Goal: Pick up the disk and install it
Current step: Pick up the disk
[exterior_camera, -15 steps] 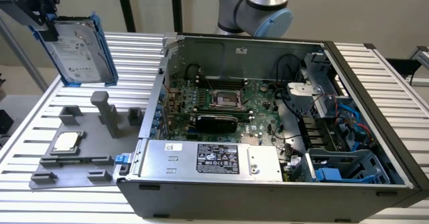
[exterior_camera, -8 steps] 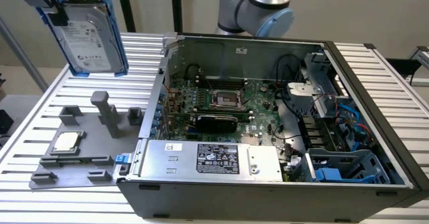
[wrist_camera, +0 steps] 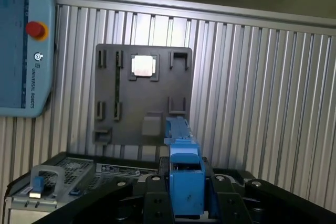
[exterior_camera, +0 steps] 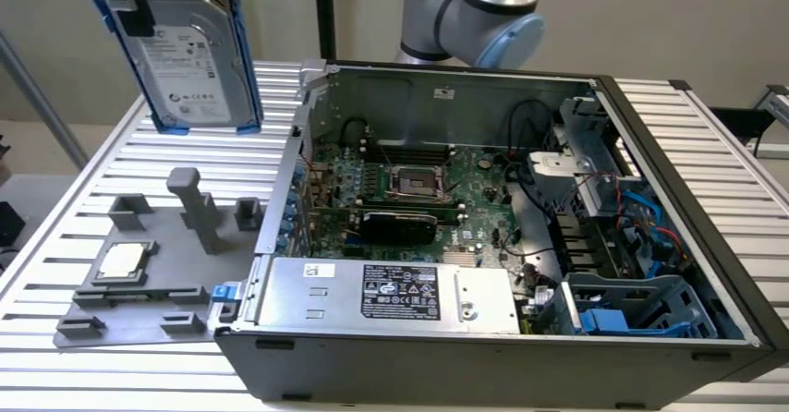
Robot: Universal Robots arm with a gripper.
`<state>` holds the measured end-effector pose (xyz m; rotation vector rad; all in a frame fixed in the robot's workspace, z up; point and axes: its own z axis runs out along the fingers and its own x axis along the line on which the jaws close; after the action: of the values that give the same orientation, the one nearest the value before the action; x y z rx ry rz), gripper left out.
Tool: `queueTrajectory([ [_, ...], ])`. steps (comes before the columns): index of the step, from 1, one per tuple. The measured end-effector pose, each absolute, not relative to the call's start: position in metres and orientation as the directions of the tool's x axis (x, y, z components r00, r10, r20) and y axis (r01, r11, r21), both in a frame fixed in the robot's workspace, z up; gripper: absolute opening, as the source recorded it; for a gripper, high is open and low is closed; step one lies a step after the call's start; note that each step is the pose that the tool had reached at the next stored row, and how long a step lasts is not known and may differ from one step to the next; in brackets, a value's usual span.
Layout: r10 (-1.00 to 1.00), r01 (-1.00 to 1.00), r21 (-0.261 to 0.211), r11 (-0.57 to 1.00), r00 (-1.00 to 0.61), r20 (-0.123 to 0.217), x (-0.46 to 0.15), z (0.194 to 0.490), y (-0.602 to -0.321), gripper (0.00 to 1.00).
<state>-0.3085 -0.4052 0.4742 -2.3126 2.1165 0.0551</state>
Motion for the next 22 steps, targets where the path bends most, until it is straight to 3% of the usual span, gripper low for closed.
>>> queueTrajectory([
  [22, -0.995, -0.996, 0.023, -0.089, 0.088, -0.04, -0.208, 0.484, -0.432, 0.33],
])
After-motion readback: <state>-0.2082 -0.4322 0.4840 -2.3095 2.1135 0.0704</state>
